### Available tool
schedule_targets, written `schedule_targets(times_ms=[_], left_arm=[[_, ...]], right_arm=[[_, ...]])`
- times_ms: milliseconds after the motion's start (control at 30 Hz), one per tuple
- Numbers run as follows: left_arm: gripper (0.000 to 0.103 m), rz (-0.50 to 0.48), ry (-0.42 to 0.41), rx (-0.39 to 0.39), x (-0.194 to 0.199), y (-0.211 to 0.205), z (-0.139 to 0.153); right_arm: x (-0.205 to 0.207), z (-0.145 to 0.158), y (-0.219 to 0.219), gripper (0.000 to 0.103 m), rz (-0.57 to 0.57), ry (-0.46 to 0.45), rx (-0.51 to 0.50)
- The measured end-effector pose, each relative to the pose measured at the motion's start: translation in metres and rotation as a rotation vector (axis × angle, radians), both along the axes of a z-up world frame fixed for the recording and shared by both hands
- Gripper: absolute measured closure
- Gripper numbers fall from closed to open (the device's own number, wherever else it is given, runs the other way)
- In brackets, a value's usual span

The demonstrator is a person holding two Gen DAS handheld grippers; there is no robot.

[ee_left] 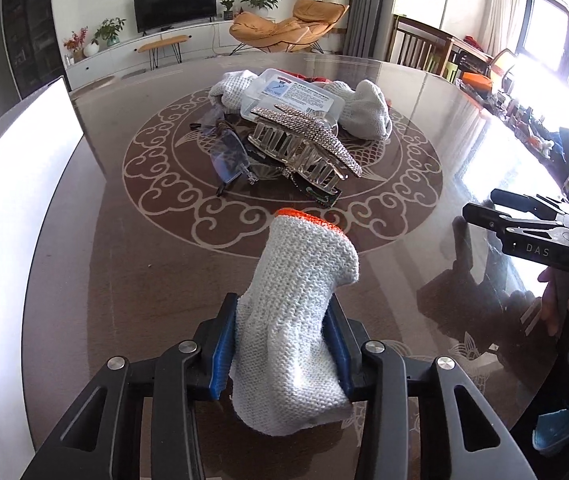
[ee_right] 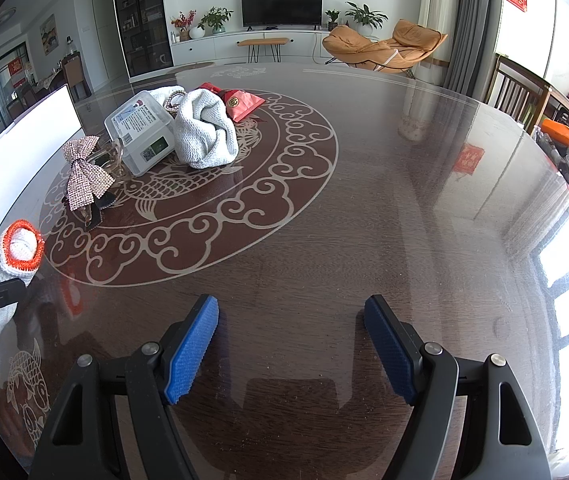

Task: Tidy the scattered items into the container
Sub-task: 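Lift the glove with the left tool while the right tool grasps the rhinestone bow clip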

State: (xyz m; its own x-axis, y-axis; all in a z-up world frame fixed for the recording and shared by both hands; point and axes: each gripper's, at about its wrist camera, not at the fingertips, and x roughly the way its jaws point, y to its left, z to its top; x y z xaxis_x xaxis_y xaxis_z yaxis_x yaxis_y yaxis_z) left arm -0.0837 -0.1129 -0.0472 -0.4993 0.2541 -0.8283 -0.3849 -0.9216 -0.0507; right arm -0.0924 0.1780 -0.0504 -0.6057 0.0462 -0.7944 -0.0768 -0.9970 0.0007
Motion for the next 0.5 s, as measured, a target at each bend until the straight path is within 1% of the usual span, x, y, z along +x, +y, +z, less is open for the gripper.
schedule_targets(times_ms=[167,200,267,300,333,400,467,500], left_arm=[[0.062,0.103,-0.027,0.027,-0.001,-0.019,-0.005],[0.062,0.120,-0.028,0.033,0.000,-0.022,-0.005],[0.062,0.147,-0.031,0.037,0.000,-0.026,-0.005],[0.062,0.159,-0.033,0.040,0.000,-0.028,-0.004],[0.062,0.168,-0.032,0.048,0.000,-0.030,-0.004],[0.062,0.187,-0.035,0.065,-0.001,-0.034,-0.003],[0.062,0.208,-0.034,0.085,-0.002,-0.038,-0.002],[0.062,0.218,-0.033,0.095,-0.002,-0.039,-0.001]], right_arm=[[0.000,0.000,0.000,0.025,0.007,0.002,-0.009],[0.001,0.002,-0.001,0.026,0.046,0.012,-0.037],[0.000,0.006,-0.005,0.026,0.150,0.040,-0.171],[-0.003,0.010,-0.010,0.026,0.194,0.054,-0.205],[-0.007,0.015,-0.019,0.026,0.238,0.072,-0.206],[-0.022,0.023,-0.044,0.026,0.349,0.094,-0.173],[-0.041,0.025,-0.070,0.026,0.443,0.069,-0.118],[-0.051,0.024,-0.081,0.026,0.485,0.049,-0.122]])
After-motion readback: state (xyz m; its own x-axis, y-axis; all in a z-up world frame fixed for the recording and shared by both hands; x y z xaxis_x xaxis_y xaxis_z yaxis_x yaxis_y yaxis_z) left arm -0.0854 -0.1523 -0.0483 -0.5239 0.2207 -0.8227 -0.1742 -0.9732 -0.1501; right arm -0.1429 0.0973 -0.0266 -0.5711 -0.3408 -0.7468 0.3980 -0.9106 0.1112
